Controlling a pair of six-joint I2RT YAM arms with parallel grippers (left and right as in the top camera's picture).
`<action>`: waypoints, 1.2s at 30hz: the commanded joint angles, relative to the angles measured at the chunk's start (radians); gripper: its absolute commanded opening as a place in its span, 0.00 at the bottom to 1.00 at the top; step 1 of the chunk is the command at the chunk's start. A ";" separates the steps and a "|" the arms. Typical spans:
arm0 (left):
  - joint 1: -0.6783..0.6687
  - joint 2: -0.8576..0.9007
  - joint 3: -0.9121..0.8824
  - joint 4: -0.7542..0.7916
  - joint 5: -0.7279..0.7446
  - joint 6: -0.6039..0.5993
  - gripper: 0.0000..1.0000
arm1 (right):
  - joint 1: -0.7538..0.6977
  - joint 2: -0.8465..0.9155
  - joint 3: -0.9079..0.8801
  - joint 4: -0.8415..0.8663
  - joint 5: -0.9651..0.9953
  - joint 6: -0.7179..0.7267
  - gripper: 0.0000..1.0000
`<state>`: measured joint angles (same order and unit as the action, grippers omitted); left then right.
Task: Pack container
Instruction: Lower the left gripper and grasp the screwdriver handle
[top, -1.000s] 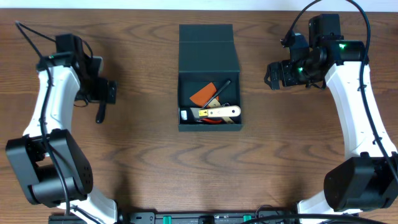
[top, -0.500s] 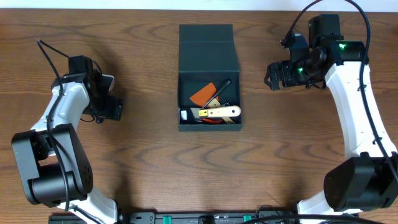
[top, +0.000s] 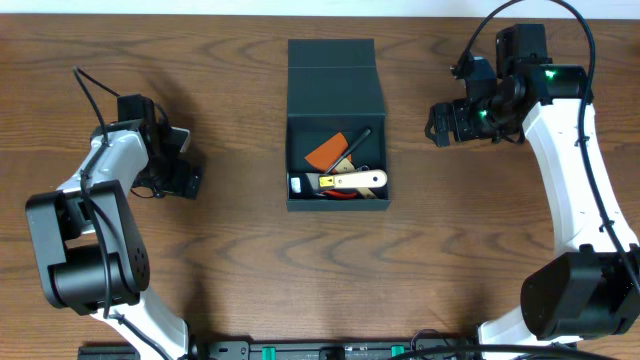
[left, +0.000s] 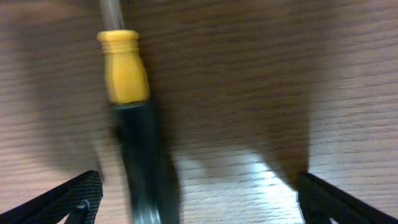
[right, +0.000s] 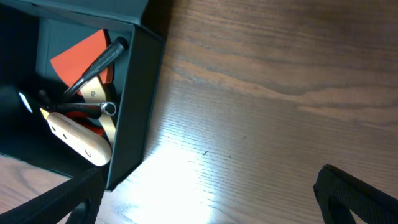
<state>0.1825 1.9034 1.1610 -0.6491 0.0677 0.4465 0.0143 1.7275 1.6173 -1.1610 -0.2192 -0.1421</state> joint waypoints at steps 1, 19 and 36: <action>0.002 0.034 -0.003 0.001 0.004 -0.003 0.99 | -0.007 0.006 0.001 -0.005 0.002 -0.012 0.99; 0.001 0.040 -0.003 -0.019 0.019 -0.120 0.60 | -0.007 0.006 0.001 -0.010 0.002 -0.012 0.99; 0.001 0.040 -0.003 -0.030 0.027 -0.170 0.22 | -0.007 0.006 0.001 -0.010 0.002 -0.012 0.99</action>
<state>0.1825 1.9076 1.1618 -0.6693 0.0765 0.2924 0.0143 1.7275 1.6173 -1.1675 -0.2165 -0.1421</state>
